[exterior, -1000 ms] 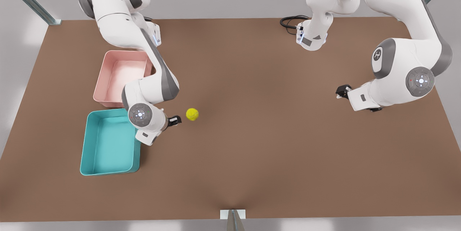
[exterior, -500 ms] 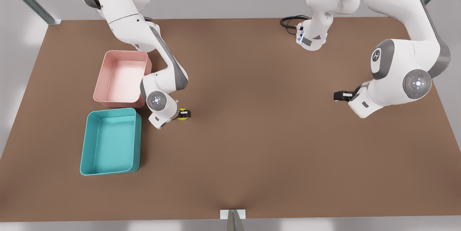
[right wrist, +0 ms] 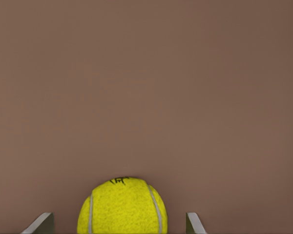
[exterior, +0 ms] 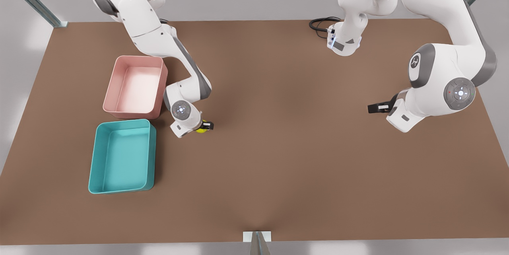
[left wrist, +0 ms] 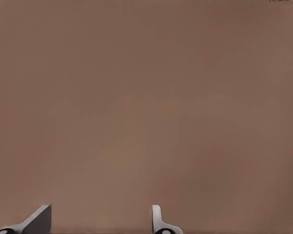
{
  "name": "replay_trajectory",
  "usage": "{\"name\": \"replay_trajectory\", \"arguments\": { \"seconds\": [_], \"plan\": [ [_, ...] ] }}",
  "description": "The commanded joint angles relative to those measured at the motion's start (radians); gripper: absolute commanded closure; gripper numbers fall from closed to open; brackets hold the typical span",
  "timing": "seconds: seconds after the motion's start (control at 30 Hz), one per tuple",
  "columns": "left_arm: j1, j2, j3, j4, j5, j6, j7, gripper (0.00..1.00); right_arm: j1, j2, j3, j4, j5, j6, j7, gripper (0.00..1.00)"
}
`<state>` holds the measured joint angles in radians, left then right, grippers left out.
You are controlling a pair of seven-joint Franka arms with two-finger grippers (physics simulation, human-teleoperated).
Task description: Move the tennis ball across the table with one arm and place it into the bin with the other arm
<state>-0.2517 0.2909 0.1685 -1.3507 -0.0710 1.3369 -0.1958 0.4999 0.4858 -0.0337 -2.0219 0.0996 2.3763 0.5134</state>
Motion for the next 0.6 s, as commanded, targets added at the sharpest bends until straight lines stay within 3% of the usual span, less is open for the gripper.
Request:
{"name": "replay_trajectory", "arguments": {
  "seconds": [0.0, 0.57],
  "plan": [
    [0.000, -0.001, 0.000, 0.001, 0.000, -0.004, -0.131, 0.00, 0.000, 0.011, 0.000, 0.000, 0.000, 0.038, 0.093, 0.00],
    [0.002, 0.002, 0.000, 0.001, -0.013, -0.002, -0.131, 0.00, -0.003, 0.066, 0.028, -0.026, 0.002, 0.073, 0.079, 0.00]
  ]
}}
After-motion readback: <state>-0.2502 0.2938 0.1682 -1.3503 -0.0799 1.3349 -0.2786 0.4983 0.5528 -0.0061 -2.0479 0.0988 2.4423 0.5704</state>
